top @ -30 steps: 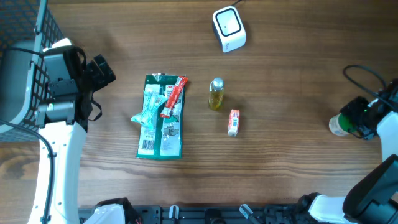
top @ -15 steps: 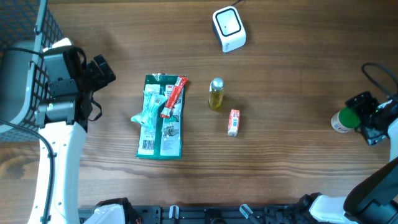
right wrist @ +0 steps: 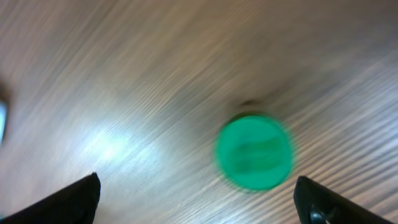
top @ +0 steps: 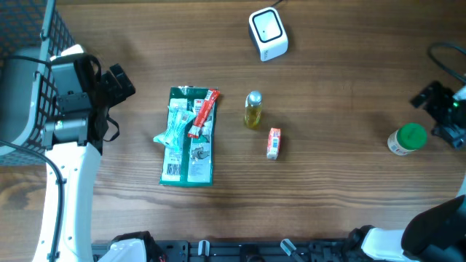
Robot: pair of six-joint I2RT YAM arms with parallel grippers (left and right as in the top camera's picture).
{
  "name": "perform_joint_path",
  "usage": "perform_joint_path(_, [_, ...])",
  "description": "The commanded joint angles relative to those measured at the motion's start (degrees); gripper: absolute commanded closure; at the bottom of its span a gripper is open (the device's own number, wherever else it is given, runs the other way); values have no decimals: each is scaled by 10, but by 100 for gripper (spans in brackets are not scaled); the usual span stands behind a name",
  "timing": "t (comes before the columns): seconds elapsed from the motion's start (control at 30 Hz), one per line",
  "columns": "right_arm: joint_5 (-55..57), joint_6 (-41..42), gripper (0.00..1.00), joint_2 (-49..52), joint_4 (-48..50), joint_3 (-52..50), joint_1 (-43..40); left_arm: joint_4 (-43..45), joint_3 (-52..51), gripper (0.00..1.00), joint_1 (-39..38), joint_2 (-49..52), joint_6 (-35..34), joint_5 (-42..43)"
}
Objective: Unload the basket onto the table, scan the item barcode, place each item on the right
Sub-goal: 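Move the right gripper over the orange tissue packet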
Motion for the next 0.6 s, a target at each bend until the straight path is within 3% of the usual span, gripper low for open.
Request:
perform_joint_path(0.0, [-68,-13,0,5,-26,26,90,2,4,0,4,1,5,-5])
perform_joint_path(0.23, [-104,10,0,5,15,-7,307,2,4,0,4,1,5,-5])
perform_joint_path(0.37, [-37,125,0,5,80,-47,424,2,4,0,4,1,5,-5])
perform_joint_path(0.57, [-13,198,3,5,158,-111,529,2,4,0,4,1,5,-5])
